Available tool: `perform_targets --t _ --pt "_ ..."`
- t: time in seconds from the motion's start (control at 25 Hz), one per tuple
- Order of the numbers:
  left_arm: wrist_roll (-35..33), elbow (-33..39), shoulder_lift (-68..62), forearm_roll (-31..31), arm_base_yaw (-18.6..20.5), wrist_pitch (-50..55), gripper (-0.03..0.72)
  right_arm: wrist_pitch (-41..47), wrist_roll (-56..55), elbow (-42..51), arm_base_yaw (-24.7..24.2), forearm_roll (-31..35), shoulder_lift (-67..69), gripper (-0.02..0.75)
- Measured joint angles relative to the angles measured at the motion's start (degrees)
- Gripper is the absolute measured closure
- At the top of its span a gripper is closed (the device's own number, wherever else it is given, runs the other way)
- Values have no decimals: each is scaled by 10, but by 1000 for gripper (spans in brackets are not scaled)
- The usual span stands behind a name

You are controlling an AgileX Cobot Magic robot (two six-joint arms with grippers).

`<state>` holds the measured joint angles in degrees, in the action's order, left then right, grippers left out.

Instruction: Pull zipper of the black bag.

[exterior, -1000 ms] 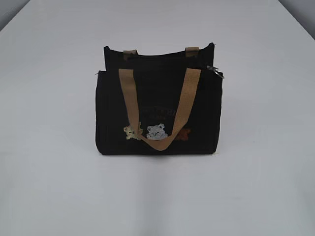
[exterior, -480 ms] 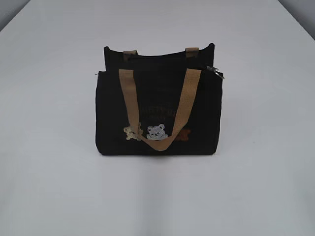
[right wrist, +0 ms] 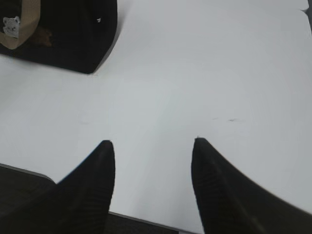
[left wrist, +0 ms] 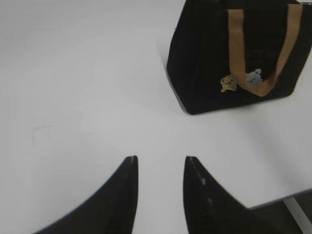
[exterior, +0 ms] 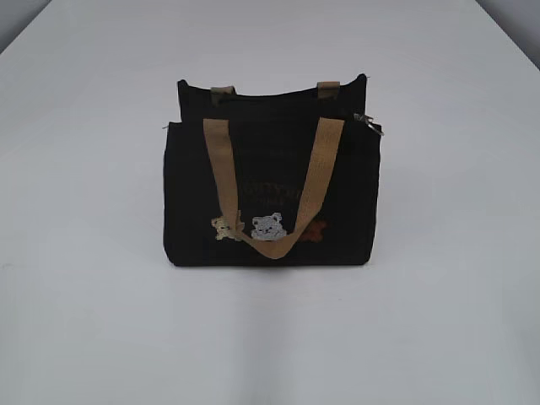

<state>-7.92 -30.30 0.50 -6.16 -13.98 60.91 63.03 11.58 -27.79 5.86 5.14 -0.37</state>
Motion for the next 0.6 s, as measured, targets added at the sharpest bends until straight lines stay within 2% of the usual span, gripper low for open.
perform_targets --t 0.16,0.24,0.6 --pt "0 0 0 -1 96 0 451 0 0 0 -34 1 0 337" --pt "0 0 0 -1 125 -1 451 0 0 0 -42 1 0 337" --pt "0 0 0 -1 134 -1 451 0 0 0 -44 3 0 337"
